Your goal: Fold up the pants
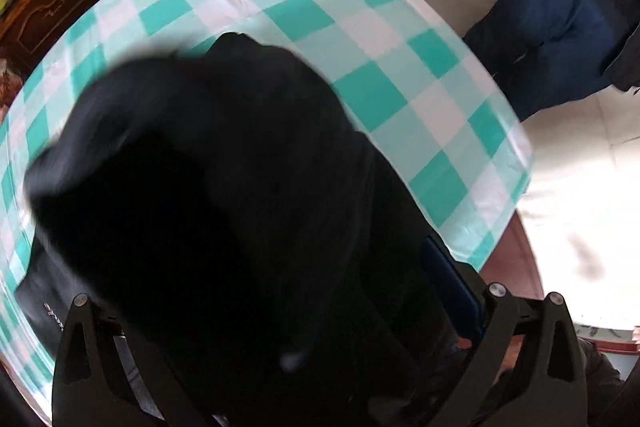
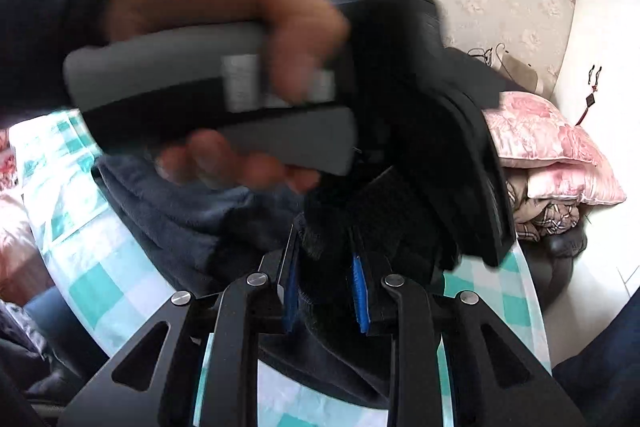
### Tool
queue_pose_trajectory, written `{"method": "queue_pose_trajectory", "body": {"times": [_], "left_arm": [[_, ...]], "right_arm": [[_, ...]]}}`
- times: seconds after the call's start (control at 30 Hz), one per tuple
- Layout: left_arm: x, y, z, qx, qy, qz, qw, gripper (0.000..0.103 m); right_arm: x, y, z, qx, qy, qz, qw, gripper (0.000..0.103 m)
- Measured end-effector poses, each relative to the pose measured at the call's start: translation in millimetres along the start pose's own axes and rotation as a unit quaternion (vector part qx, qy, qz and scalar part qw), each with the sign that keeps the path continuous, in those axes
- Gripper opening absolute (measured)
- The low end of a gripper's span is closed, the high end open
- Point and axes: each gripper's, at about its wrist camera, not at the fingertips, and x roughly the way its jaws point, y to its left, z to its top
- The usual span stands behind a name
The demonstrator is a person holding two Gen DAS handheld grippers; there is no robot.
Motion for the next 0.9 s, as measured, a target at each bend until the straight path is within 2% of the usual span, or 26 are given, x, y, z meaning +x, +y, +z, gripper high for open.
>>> {"method": "queue_pose_trajectory", "body": {"times": [0.07, 0.13, 0.17, 0.2, 0.23, 0.27, 0.3, 0.33, 0.37, 0.43, 0.47, 0.53, 0.57, 0.63, 0.77, 0.83, 0.9], "left_arm": [[5.5, -8.6, 3.7, 0.006, 0.016, 0.010, 0.9998, 0.099], [7.0, -14.6, 4.1, 0.016, 0.021, 0.020, 0.9994, 0.078], [5.7, -16.5, 4.0, 0.016, 0.020, 0.017, 0.9995, 0.058], [3.4, -15.9, 4.2, 0.014, 0.018, 0.014, 0.9996, 0.040], [0.2, -14.2, 4.6, 0.011, 0.014, 0.010, 0.9998, 0.032], [-4.2, -11.5, 4.6, 0.008, 0.006, 0.007, 0.9999, 0.028], [-7.4, -9.9, 4.1, 0.009, 0.000, 0.003, 1.0000, 0.027], [-10.8, -8.8, 4.2, 0.009, -0.005, 0.002, 0.9999, 0.027], [-14.4, -7.0, 4.4, 0.007, -0.007, -0.003, 0.9999, 0.026], [-21.1, -3.8, 6.1, 0.003, -0.009, -0.016, 0.9998, 0.026], [-25.3, -2.4, 7.8, 0.001, -0.009, -0.022, 0.9997, 0.025], [-35.3, 0.0, 12.7, -0.004, -0.009, -0.031, 0.9995, 0.025], [-39.3, 0.3, 15.9, -0.005, -0.007, -0.033, 0.9994, 0.025], [-48.7, 1.3, 21.6, -0.007, -0.008, -0.039, 0.9992, 0.025], [-73.9, 3.2, 28.2, -0.013, -0.027, -0.050, 0.9983, 0.024], [-95.8, 16.5, 22.5, -0.024, -0.040, -0.061, 0.9971, 0.024], [-112.4, 30.6, 18.6, -0.037, -0.049, -0.067, 0.9959, 0.024]], "right_arm": [[-3.2, -5.1, -5.1, 0.004, -0.003, -0.001, 1.000, 0.025], [-6.4, -7.4, -7.2, 0.000, -0.008, -0.005, 1.000, 0.026], [-7.6, -9.2, -8.8, -0.001, -0.008, -0.001, 1.000, 0.028], [-8.4, -10.3, -9.8, -0.001, -0.008, 0.005, 1.000, 0.035], [-11.6, -13.4, -12.1, 0.004, -0.015, 0.015, 1.000, 0.040], [-15.9, -17.6, -14.4, 0.013, -0.024, 0.033, 0.999, 0.047], [-23.8, -25.8, -18.6, 0.034, -0.041, 0.057, 0.997, 0.064], [-29.7, -31.4, -22.8, 0.052, -0.053, 0.073, 0.995, 0.075], [-35.0, -37.9, -26.8, 0.068, -0.063, 0.089, 0.992, 0.076], [-45.3, -54.8, -39.2, 0.114, -0.078, 0.148, 0.979, 0.076], [-47.3, -61.6, -45.7, 0.134, -0.076, 0.190, 0.970, 0.076], [-41.0, -60.2, -49.6, 0.136, -0.048, 0.248, 0.958, 0.079], [-36.7, -54.0, -49.8, 0.123, -0.034, 0.263, 0.956, 0.080], [-24.2, -40.2, -46.3, 0.103, -0.010, 0.280, 0.954, 0.085], [-5.2, -18.1, -33.7, 0.081, 0.006, 0.288, 0.954, 0.085], [-7.1, -17.2, -27.9, 0.083, -0.018, 0.294, 0.952, 0.085], [-17.4, -28.4, -27.1, 0.108, -0.065, 0.268, 0.955, 0.085]]}}
